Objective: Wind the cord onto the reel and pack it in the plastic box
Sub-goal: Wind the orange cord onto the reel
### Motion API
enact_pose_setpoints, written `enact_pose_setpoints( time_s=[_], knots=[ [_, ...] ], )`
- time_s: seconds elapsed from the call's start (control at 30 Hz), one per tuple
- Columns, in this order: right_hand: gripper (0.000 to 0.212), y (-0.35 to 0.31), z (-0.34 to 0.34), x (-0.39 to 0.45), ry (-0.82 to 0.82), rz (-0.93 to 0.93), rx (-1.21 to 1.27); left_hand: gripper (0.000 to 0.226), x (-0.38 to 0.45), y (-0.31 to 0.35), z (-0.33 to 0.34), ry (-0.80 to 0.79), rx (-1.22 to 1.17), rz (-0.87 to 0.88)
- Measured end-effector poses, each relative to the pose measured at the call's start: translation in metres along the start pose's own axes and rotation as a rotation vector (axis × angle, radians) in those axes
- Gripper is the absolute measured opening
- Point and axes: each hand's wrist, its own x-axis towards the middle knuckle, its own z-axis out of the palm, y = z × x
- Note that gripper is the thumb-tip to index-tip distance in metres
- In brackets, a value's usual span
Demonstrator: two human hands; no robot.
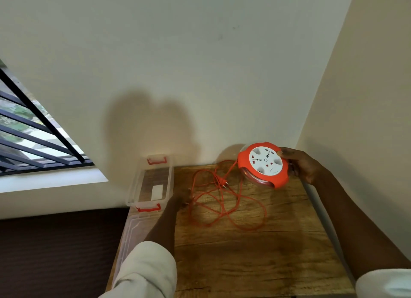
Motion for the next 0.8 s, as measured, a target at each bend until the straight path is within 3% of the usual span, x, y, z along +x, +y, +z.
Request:
enact_pose_setpoints(
  time_s=[0.17,0.4,0.47,0.7,0.8],
  knots=[
    [0.030,0.006,0.006,0.007,0.154,0.026,-0.010,0.029,0.000,-0.008,0.009,-0.029,0.081,-0.145],
    [0.032,0.023,0.026,0.021,0.367,0.035,0.031,0.031,0.003,-0.021,0.029,0.044,0.146,-0.040],
    [0.035,0.027,0.027,0.021,0.374,0.046,0.009,0.029,0.010,-0.025,0.032,0.078,0.109,-0.022],
    [0.017,0.026,0.024,0.008,0.334,0.020,0.038,0.029,0.019,-0.018,0.032,0.191,-0.009,0.176],
    [0.019,0.027,0.018,0.009,0.344,0.021,0.012,0.022,0.023,0.000,0.023,0.215,-0.187,0.206]
  ],
)
